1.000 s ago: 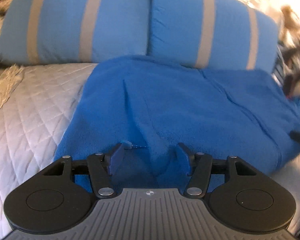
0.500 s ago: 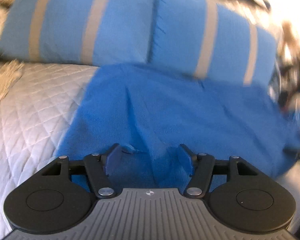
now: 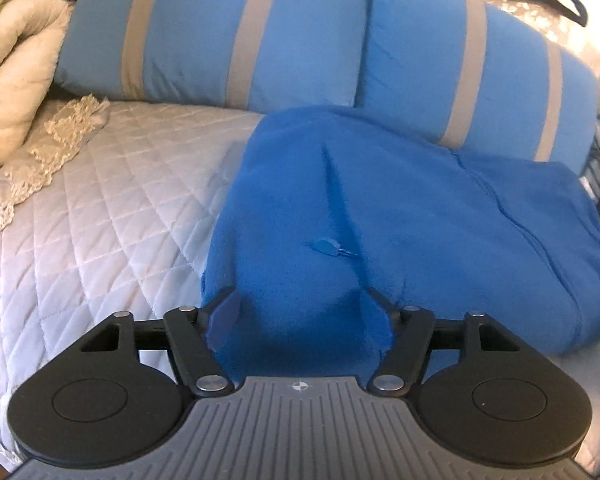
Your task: Fold clothes
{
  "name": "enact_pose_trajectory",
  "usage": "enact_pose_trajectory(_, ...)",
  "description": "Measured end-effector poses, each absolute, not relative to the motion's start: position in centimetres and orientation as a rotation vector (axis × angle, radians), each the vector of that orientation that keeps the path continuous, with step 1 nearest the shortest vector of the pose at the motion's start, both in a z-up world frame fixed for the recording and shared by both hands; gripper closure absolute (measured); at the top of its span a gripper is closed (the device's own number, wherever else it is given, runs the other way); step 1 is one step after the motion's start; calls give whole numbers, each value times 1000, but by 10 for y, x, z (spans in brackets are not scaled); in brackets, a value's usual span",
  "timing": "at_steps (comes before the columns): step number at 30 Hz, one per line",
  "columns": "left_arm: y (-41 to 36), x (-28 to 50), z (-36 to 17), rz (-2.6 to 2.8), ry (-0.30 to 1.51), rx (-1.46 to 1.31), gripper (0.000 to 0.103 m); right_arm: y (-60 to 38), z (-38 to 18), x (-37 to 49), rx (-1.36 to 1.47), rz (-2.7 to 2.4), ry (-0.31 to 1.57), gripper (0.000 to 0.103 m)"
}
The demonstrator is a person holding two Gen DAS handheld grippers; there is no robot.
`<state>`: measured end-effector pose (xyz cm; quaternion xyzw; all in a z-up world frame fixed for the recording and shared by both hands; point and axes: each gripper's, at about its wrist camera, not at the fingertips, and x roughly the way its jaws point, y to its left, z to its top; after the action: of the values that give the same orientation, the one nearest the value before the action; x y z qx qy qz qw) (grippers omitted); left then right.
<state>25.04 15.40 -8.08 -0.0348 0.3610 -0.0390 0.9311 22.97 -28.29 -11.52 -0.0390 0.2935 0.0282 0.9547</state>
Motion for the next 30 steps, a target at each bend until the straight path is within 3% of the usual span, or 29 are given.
enact_pose_trajectory(11, 177, 248, -80, -48, 742, -202, 37, -306, -118, 232, 71, 65, 651, 0)
enact_pose_trajectory(14, 186, 250, -80, 7, 746, -238, 31, -318, -115, 231, 151, 52, 654, 0)
enact_pose_trajectory(20, 191, 246, -74, 52, 699, -281, 33, -341, -109, 223, 313, -14, 600, 0)
enact_pose_trajectory(25, 148, 246, -58, -60, 549, -83, 33, -316, -95, 215, 107, -19, 426, 0)
enact_pose_trajectory(30, 113, 268, -73, -120, 596, 80, 33, -275, -105, 237, -76, 43, 471, 2)
